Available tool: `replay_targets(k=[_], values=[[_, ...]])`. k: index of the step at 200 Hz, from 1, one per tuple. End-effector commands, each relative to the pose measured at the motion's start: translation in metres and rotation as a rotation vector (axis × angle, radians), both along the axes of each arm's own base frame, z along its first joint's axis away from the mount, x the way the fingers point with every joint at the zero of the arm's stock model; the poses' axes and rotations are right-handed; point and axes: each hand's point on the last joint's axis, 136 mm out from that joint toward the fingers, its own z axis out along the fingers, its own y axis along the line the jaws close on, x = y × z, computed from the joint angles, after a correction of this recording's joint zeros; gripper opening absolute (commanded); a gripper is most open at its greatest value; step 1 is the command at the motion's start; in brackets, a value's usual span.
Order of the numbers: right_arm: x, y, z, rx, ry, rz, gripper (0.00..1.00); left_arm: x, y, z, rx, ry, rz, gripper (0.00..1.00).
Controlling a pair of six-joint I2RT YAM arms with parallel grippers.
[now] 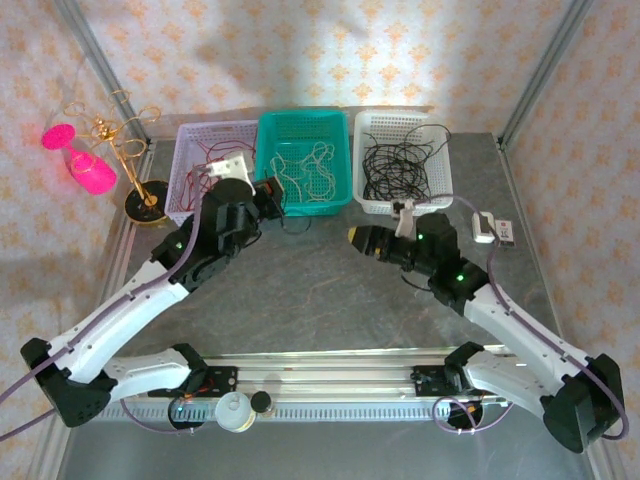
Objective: Untangle the cables
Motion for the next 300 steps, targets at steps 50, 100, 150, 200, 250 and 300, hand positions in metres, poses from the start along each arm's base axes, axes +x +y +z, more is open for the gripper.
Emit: replay_targets(k=[50, 100, 150, 200, 250, 300], values=[[0.027, 0.020, 0.049, -0.204, -0.346, 0.129, 0.54, 0.009, -0.006, 0.067, 0.090, -0.153, -0.029, 0.00], [0.045, 0.056, 0.021, -0.150, -0.096, 0.255, 0.47, 0.000, -0.010, 0.068, 0.096, -0.157, -0.082, 0.00], [0.025, 0.088, 0.015, -0.269, -0.266, 0.422, 0.53, -0.008, -0.019, 0.066, 0.115, -0.170, -0.162, 0.00], [0.054, 0.070, -0.057, -0.616, -0.143, 0.427, 0.49, -0.015, -0.023, 0.066, 0.112, -0.183, -0.207, 0.00], [0.058, 0.091, -0.049, -0.466, -0.140, 0.428, 0.45, -0.020, -0.022, 0.072, 0.093, -0.214, -0.219, 0.00], [0.069, 0.111, -0.041, -0.298, -0.088, 0.381, 0.22, -0.023, -0.019, 0.084, 0.091, -0.253, -0.216, 0.00]])
